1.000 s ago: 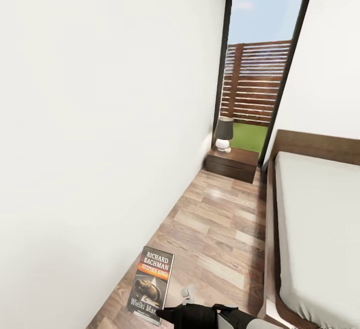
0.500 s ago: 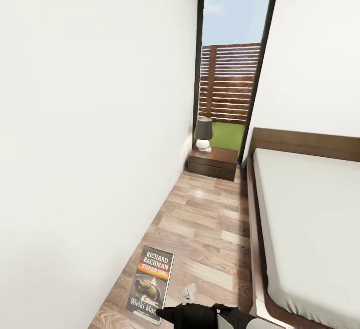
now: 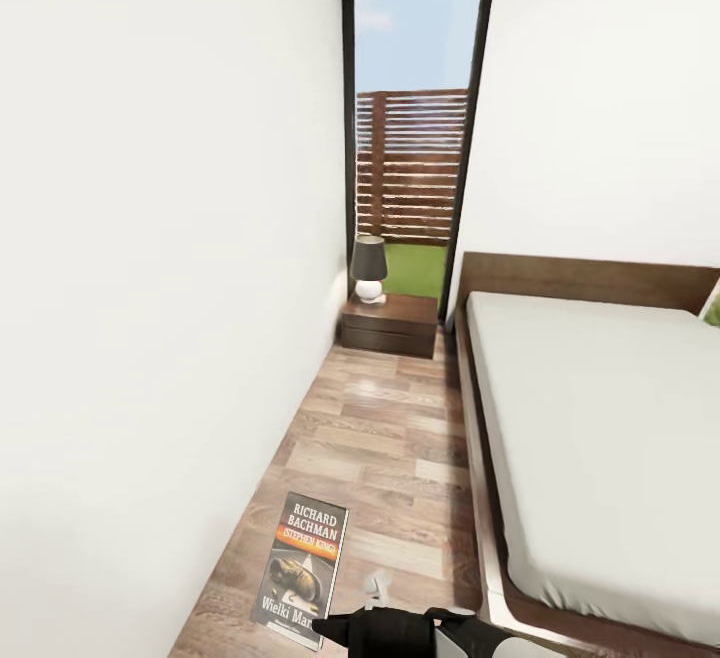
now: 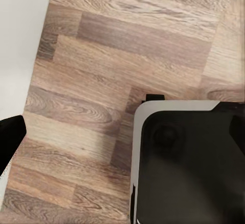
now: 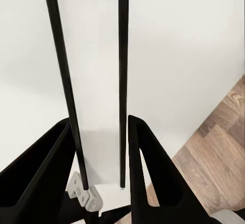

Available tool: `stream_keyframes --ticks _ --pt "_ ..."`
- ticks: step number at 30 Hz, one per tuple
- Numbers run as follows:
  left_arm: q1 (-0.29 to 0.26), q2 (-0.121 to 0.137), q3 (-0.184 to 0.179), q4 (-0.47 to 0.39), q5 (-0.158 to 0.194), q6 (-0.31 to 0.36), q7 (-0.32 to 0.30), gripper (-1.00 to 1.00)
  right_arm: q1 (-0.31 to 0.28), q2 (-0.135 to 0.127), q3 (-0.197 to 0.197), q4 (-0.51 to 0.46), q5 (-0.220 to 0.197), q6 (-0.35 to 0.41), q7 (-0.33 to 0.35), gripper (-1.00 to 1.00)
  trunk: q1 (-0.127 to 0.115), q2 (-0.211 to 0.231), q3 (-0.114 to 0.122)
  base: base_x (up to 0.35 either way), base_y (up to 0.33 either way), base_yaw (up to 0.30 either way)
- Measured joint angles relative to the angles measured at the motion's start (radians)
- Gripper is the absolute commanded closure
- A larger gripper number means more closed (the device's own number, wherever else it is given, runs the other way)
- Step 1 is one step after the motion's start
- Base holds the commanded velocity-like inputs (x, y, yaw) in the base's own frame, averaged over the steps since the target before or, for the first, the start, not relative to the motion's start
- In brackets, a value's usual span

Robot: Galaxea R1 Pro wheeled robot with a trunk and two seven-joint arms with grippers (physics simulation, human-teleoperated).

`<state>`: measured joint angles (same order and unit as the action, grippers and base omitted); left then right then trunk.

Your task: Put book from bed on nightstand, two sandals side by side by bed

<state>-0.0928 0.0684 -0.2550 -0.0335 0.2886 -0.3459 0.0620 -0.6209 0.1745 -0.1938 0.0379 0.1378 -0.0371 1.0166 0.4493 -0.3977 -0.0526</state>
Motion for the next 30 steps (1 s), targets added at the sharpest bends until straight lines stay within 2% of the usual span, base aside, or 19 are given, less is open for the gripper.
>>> stream_keyframes --ticks 11,19,30 --pt "0.001 -0.001 0.0 0.0 -0.001 -0.017 -0.001 -1.0 0.0 0.0 -0.003 0.0 -0.002 0.0 0.0 1.0 0.0 0.0 0.0 0.006 0.002 -0.229" --pt "0.001 -0.003 0.0 0.0 -0.001 -0.018 -0.004 -1.0 0.0 0.0 -0.002 0.001 -0.001 0.0 0.0 1.0 0.0 0.0 0.0 0.034 0.065 -0.05" --pt "0.001 -0.004 0.0 0.001 -0.001 -0.018 -0.006 -1.0 0.0 0.0 -0.001 0.0 -0.001 0.0 0.0 1.0 0.0 0.0 0.0 0.154 0.138 -0.007"
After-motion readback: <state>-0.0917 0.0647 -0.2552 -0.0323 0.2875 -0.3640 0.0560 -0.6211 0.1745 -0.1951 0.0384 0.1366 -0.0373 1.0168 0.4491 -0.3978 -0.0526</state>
